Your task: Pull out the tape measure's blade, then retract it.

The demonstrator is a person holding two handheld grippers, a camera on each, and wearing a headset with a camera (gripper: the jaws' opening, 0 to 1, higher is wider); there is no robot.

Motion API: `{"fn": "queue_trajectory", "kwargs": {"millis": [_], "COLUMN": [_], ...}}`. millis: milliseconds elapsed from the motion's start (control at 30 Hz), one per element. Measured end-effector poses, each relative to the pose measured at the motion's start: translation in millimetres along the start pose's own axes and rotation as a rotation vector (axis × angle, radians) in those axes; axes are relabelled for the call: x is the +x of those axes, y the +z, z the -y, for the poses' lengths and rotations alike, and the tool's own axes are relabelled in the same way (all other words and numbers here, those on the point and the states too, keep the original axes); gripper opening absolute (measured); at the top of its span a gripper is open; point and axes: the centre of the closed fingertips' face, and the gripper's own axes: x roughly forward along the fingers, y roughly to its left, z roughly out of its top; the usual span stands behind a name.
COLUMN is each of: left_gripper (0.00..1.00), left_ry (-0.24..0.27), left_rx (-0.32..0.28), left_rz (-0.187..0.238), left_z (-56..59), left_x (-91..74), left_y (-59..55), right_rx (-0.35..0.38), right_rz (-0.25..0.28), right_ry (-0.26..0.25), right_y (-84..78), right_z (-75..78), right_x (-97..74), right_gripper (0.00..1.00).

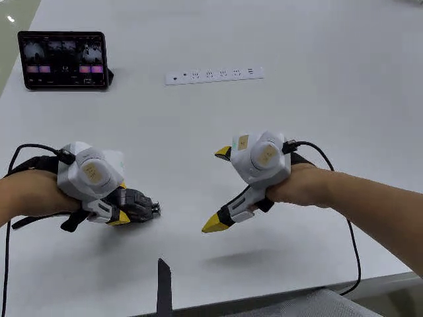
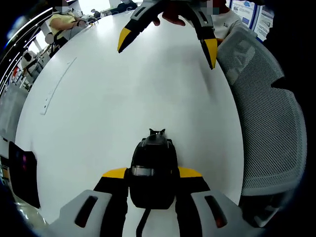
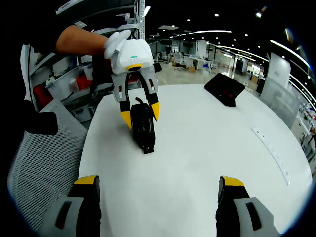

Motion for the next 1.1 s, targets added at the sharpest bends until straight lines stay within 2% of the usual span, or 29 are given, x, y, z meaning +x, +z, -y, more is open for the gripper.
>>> {"fn": "queue_trajectory", "kwargs": {"millis": [167,567,833,1100], "left_gripper": [0.32,0.31,0.31,0.31], "left_ry": [-0.001,0.023,0.020,0.018], "left_rx": [0.062,0.061,0.041,0.038], "left_rz": [-0.007,-0.018,-0.003,0.004], "left_z": [4.2,3.4,3.2,2.5], "left_x": [0.4,2.3,2.2,4.2], "left_y": [-0.4,-0.9,-1.7,-2.4], "right_rx": [-0.015,-0.033,-0.042,-0.020], "right_rz": [0.001,0.008,0.025,0.032], "right_ry": [0.015,0.039,0.041,0.079], "right_y": [3.1,15.6,27.0,31.1], "right_z": [-4.4,-8.7,-9.7,-18.9], "right_x": [8.0,32.7,45.5,66.7], "right_gripper": [0.99,0.99,0.99,0.99]}}
